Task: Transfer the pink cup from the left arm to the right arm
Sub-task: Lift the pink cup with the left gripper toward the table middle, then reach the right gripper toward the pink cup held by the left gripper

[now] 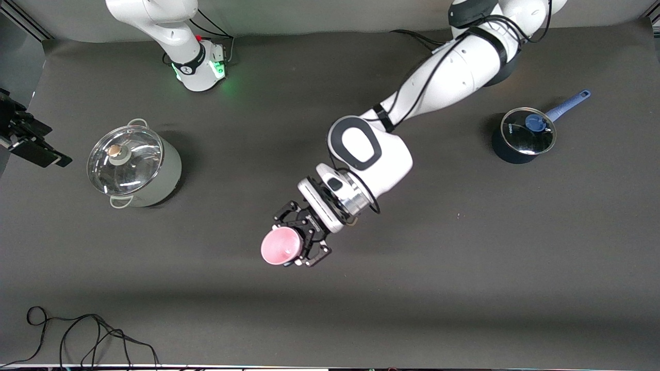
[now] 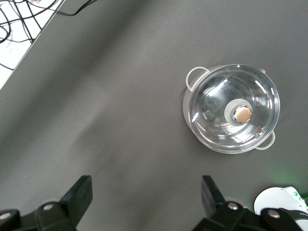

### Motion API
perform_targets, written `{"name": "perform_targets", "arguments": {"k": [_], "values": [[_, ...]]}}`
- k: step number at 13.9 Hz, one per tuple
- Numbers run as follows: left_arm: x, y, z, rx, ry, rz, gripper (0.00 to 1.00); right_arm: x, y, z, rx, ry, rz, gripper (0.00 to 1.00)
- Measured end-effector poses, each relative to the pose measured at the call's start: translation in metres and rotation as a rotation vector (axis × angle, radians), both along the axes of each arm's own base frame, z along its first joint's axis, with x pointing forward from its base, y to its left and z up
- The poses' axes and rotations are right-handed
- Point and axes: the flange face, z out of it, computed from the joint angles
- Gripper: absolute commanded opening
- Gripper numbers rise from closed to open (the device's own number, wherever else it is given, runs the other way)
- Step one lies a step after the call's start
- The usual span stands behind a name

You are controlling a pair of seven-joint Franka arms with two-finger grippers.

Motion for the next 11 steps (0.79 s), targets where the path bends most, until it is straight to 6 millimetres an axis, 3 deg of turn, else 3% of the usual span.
{"name": "perform_targets", "arguments": {"k": [3, 5, 8, 11], "values": [[-0.020, -0.020, 0.008, 0.008, -0.008, 0.010, 0.00, 0.000, 0.018, 0.007, 0.001, -0.015, 0.033, 1.00], [-0.037, -0.036, 0.013, 0.024, -0.025, 0.019, 0.00, 0.002, 0.041, 0.011, 0.003, -0.025, 0.074, 1.00], [-0.052, -0.052, 0.016, 0.038, -0.038, 0.031, 0.00, 0.014, 0.094, 0.009, 0.004, -0.017, 0.129, 1.00], [-0.055, -0.055, 0.010, 0.046, -0.029, 0.051, 0.00, 0.038, 0.152, -0.001, 0.005, -0.003, 0.121, 1.00]]}}
